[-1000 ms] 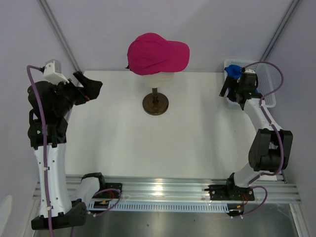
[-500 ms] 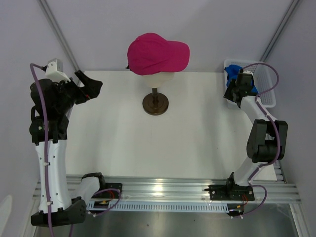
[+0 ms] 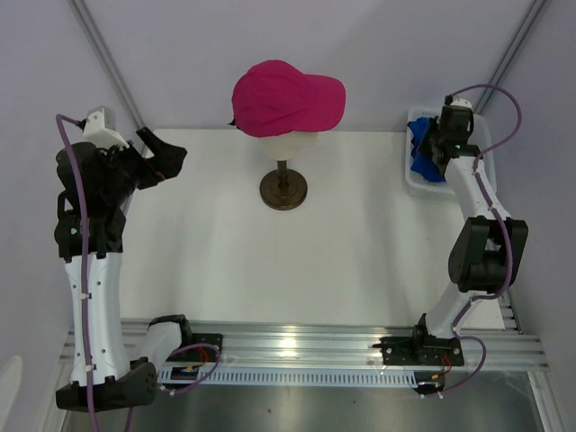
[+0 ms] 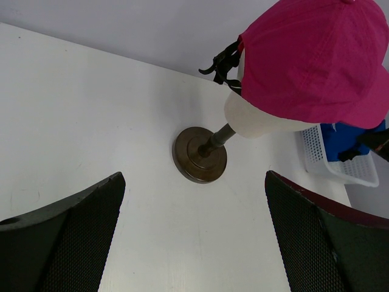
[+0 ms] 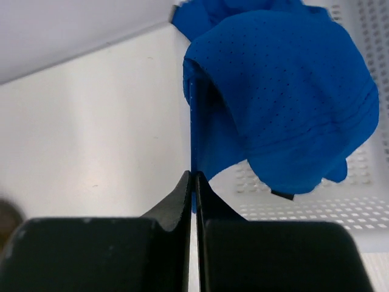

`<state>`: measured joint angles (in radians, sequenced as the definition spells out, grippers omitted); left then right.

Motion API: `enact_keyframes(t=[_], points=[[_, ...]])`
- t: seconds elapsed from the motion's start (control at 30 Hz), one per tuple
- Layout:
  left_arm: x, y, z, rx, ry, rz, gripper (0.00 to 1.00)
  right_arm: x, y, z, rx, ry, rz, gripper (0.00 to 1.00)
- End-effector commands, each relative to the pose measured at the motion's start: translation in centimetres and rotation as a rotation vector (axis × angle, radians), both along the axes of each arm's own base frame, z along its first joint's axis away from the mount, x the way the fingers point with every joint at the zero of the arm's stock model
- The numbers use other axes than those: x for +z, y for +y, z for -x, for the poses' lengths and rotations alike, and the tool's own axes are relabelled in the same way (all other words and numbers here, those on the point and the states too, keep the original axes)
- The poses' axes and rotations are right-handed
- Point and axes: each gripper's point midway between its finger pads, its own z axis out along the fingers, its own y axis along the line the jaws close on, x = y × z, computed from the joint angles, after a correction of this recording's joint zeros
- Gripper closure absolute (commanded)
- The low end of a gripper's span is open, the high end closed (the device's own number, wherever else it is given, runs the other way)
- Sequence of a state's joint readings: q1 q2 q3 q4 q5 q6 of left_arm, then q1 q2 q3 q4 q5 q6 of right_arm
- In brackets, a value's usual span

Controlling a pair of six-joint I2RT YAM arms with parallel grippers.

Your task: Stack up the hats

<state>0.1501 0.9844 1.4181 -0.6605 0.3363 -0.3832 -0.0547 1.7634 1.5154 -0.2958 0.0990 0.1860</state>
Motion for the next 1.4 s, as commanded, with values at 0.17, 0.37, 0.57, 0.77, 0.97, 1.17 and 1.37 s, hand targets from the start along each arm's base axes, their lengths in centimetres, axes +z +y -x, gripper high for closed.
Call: enact_keyframes(t=[0.17,0.37,0.57,0.77,0.97,1.17,1.37], points=[[1.6,-0.6,0.7,-0.026,-0.060,0.008,0.00,11.3,-0.3,1.7,0.140,-0.217,-0.604,1.00],[1.6,-0.7,1.4,-0.026,-0.064,0.006,0.01,9.4,-1.7,1.6,0.249,-0.198,-0.955,1.00],[1.7,-0.8,1.9,-0.025,-0.068,0.005,0.01,4.5,-2.8,2.2,0.149,-0.068,-0.947,0.95],[1.6,-0.8,2.3,-0.023,-0.065,0.004,0.01,2.1,-4.4,2.4,0.046,0.012,-0.825,0.78],[1.5,-0.8,2.8,-0.017,-0.068,0.002,0.01,1.4,-4.6,2.5,0.024,0.067,-0.637,0.57],[1.8,-0.9,3.0,-0.025,-0.076,-0.005,0.01,1.0,-1.5,3.0,0.023,0.127,-0.417,0.30],[1.6,-0.8,3.1,-0.020,-0.072,-0.011,0.01,3.4,4.2,3.4,0.070,0.085,-0.213,0.15]])
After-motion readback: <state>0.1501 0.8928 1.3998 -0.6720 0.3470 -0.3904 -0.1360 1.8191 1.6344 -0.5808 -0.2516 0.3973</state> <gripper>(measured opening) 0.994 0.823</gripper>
